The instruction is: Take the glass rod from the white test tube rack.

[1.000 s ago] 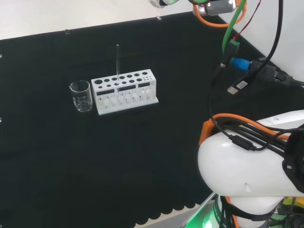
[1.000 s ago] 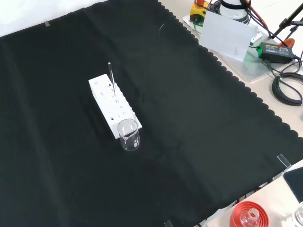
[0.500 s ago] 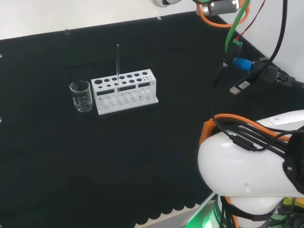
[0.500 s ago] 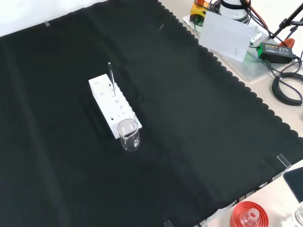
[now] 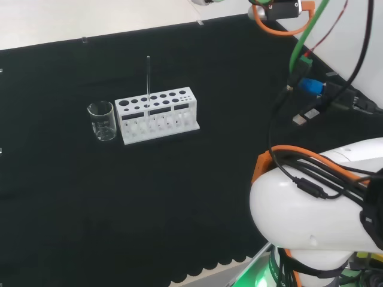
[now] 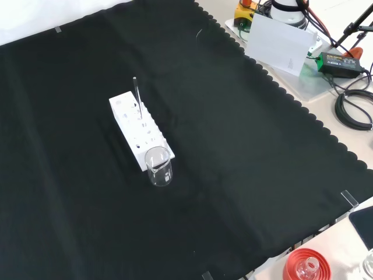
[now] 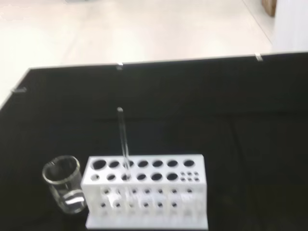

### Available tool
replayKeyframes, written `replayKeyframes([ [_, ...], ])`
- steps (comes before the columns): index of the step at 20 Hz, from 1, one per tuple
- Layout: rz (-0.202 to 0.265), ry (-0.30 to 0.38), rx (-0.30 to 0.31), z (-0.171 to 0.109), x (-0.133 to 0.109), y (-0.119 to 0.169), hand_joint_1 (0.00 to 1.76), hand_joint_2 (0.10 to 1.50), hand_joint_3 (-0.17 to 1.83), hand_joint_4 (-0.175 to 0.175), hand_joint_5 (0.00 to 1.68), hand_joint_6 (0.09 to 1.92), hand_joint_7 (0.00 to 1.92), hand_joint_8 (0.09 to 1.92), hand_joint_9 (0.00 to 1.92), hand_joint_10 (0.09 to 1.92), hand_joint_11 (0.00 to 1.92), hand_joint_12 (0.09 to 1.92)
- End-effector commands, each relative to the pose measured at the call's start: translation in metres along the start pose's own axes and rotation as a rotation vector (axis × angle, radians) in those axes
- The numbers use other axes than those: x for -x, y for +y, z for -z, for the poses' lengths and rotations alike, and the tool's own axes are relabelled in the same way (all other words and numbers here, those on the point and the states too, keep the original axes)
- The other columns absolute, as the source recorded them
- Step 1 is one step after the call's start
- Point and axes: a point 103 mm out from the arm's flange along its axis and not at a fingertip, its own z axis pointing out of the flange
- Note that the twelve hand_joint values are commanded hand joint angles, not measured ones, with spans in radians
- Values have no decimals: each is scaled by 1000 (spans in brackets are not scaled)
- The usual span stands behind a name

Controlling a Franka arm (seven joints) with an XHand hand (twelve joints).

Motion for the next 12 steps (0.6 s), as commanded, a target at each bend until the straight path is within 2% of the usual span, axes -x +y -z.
replayKeyframes([
  [1, 72, 53, 64, 7, -4, 0, 668, 747, 417, -138, 219, 87, 14, 813, 158, 993, 85, 1439],
  [4, 66, 68, 53, 3, 0, 4, 703, 719, 459, -170, 312, 87, 75, 946, 285, 981, 193, 1435],
  [8, 52, 83, 43, -3, 7, 10, 717, 702, 492, -175, 338, 87, 116, 977, 344, 963, 240, 1424],
  [12, 61, 92, 51, -1, 6, 16, 735, 682, 508, -175, 340, 87, 135, 973, 356, 954, 245, 1422],
])
